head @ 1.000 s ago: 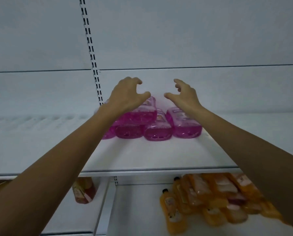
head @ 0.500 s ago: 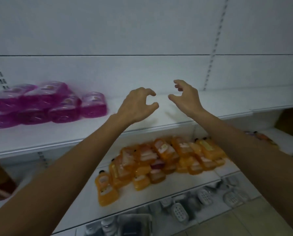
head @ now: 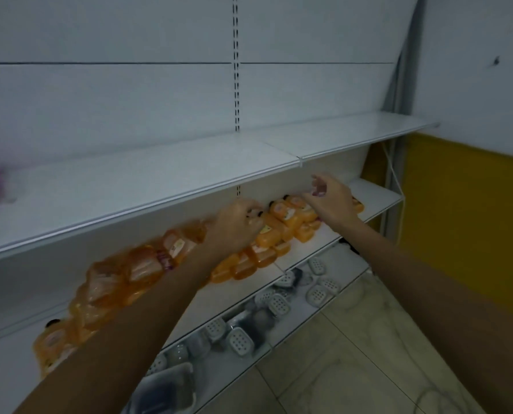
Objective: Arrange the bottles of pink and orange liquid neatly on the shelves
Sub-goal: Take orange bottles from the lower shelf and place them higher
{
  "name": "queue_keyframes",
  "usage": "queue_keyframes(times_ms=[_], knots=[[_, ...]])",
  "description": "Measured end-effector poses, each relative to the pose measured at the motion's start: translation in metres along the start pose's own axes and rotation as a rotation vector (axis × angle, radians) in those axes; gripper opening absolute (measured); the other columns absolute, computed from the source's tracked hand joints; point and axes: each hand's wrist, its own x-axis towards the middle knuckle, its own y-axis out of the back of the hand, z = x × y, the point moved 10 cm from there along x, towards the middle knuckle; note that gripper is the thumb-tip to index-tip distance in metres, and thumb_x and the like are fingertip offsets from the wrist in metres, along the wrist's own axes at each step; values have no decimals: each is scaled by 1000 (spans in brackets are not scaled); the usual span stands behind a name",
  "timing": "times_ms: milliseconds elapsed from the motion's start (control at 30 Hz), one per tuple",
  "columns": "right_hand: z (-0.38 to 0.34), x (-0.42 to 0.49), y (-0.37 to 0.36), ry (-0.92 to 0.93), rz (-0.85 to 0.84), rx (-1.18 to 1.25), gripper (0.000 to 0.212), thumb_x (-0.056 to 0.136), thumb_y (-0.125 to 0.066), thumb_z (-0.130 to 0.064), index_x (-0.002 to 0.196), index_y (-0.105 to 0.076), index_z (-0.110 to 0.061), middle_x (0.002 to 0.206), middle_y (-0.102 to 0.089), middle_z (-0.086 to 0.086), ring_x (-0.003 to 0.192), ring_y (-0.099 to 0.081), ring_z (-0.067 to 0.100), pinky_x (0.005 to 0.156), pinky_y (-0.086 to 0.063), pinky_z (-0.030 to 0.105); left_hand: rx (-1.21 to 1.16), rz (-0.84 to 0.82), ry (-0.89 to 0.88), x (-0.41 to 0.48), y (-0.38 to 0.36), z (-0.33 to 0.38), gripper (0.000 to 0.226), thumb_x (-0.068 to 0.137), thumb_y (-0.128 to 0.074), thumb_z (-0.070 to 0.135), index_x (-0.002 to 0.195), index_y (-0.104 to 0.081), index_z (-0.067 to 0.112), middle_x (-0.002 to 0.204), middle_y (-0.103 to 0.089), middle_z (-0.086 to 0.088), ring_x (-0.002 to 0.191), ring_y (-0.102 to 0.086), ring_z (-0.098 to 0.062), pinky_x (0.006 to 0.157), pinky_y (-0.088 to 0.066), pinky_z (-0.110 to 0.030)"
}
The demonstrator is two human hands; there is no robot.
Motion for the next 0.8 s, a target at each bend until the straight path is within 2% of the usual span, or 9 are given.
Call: queue_keyframes(times_ms=[100,200,267,367,500,567,633,733,800], knots=[[34,8,-19,-46,-19,-15,50,84,-67,-22,129,-53,-4,123,-60,12,113,-56,25,87,-43,28,-17,-94,78,-2,-50,-38,33,88,-55,18,120,-61,14,118,-61,-2,111,-56,-20,81,-40,-21],[48,25,-63,-38,-88,-14,39,83,-65,-11,118,-58,4,114,-63,17,106,-57,30,79,-40,25,-64,-117,198,0,-77,-89,26,91,-55,16,115,-63,9,107,-56,3,101,-55,-16,65,-35,-8],[54,33,-104,-39,-179,-26,35,84,-64,-8,115,-57,7,111,-63,21,102,-57,32,75,-39,28,-93,-96,288,5,-85,-127,28,90,-55,15,116,-63,10,109,-61,-3,102,-58,-22,72,-42,-15],[59,37,-166,-22,-358,-35,36,87,-62,-8,120,-56,5,115,-62,20,105,-56,29,76,-38,25,-67,-75,410,2,-89,-174,36,89,-54,14,125,-59,11,115,-62,-10,102,-58,-26,82,-48,-28],[64,42,-208,-31,-497,24,34,88,-60,-6,121,-56,3,114,-61,14,108,-54,26,85,-40,28,-73,-75,521,-1,-98,-216,29,87,-58,16,115,-64,13,119,-63,-10,106,-59,-26,89,-50,-36],[62,46,-224,-9,-558,55,41,87,-60,-9,127,-55,-6,114,-58,4,113,-52,20,88,-40,26,-78,-42,563,-5,-89,-221,27,87,-60,18,114,-65,13,120,-63,-7,109,-59,-25,89,-49,-31],[57,50,-244,26,-601,64,41,85,-61,-17,125,-55,-11,113,-57,-2,108,-53,14,85,-40,24,-73,21,609,-15,-77,-227,27,88,-60,16,115,-65,12,117,-64,-6,107,-59,-25,83,-44,-23],[46,43,-290,77,-673,44,36,88,-59,-13,123,-54,-11,112,-58,3,99,-55,17,83,-46,31,-108,165,711,-49,-55,-249,28,86,-58,5,112,-65,7,106,-65,-4,98,-60,-22,73,-40,-13],[33,21,-324,122,-743,1,34,89,-58,-17,123,-53,-12,109,-57,3,95,-53,16,80,-45,30,-102,237,804,-82,-42,-266,27,86,-58,4,112,-64,5,108,-61,-1,100,-58,-21,73,-36,-9]])
